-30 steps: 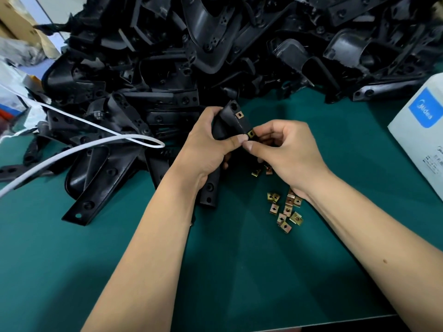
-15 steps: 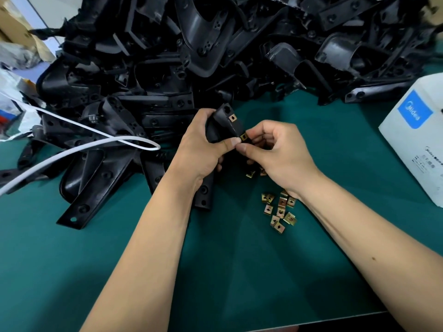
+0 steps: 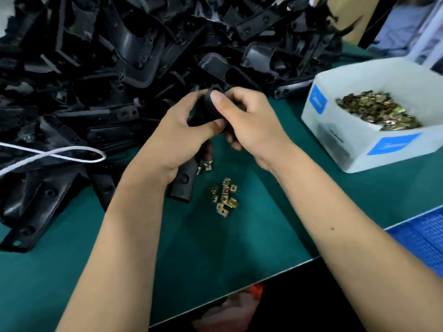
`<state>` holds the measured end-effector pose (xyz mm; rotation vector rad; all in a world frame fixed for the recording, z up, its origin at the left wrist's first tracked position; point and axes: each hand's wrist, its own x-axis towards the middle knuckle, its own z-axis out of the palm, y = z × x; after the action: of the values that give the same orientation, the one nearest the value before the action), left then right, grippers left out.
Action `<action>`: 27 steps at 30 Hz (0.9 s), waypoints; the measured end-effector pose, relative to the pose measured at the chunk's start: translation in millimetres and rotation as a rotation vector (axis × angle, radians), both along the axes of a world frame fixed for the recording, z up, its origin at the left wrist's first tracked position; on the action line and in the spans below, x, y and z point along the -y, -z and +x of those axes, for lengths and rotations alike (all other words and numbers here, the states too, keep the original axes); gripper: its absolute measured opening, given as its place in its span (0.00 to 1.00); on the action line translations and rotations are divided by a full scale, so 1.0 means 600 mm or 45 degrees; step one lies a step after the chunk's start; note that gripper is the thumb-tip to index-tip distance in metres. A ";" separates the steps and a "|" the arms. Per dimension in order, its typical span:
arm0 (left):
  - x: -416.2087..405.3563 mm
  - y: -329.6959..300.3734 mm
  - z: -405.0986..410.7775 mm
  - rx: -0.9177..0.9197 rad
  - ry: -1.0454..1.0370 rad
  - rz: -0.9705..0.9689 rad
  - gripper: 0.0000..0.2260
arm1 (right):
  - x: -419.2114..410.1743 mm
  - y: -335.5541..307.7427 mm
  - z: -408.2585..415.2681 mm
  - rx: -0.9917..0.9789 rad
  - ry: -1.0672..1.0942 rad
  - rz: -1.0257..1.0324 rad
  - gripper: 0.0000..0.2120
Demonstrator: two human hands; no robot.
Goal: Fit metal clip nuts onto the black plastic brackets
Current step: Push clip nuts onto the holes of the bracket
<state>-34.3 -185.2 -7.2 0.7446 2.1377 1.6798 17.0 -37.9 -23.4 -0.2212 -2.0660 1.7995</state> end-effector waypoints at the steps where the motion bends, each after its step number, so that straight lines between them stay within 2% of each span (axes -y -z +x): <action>1: -0.015 -0.009 0.009 0.014 0.030 -0.011 0.22 | -0.013 -0.008 0.013 -0.044 0.065 0.050 0.20; 4: -0.069 -0.033 0.042 0.076 0.143 -0.064 0.25 | -0.065 -0.034 0.073 -0.179 0.287 0.083 0.22; 8: -0.174 -0.056 0.120 -0.067 0.292 -0.094 0.12 | -0.153 -0.055 0.198 -0.319 0.620 -0.066 0.20; 13: -0.329 -0.058 0.262 -0.231 0.557 0.035 0.09 | -0.241 -0.035 0.403 -0.509 1.053 -0.264 0.19; 15: -0.387 -0.033 0.323 -0.242 0.638 0.038 0.08 | -0.270 0.014 0.474 -0.474 1.260 -0.412 0.17; 17: -0.437 0.014 0.378 -0.196 0.717 -0.014 0.10 | -0.300 0.087 0.532 -0.327 1.448 -0.653 0.12; 21: -0.494 0.151 0.442 -0.318 0.937 -0.401 0.25 | -0.316 0.246 0.621 -0.138 1.644 -1.296 0.08; 23: -0.500 0.224 0.465 -0.269 1.091 -0.641 0.34 | -0.310 0.318 0.657 -0.080 1.694 -1.558 0.07; 25: -0.496 0.288 0.484 -0.237 1.197 -0.843 0.39 | -0.301 0.379 0.682 -0.021 1.731 -1.737 0.10; 27: -0.487 0.337 0.501 -0.171 1.225 -0.979 0.38 | -0.290 0.417 0.694 0.113 1.726 -1.779 0.07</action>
<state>266.6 106.9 -209.3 1.3118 1.7707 0.2980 433.4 136.3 -273.8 -1.5360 0.0121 1.7234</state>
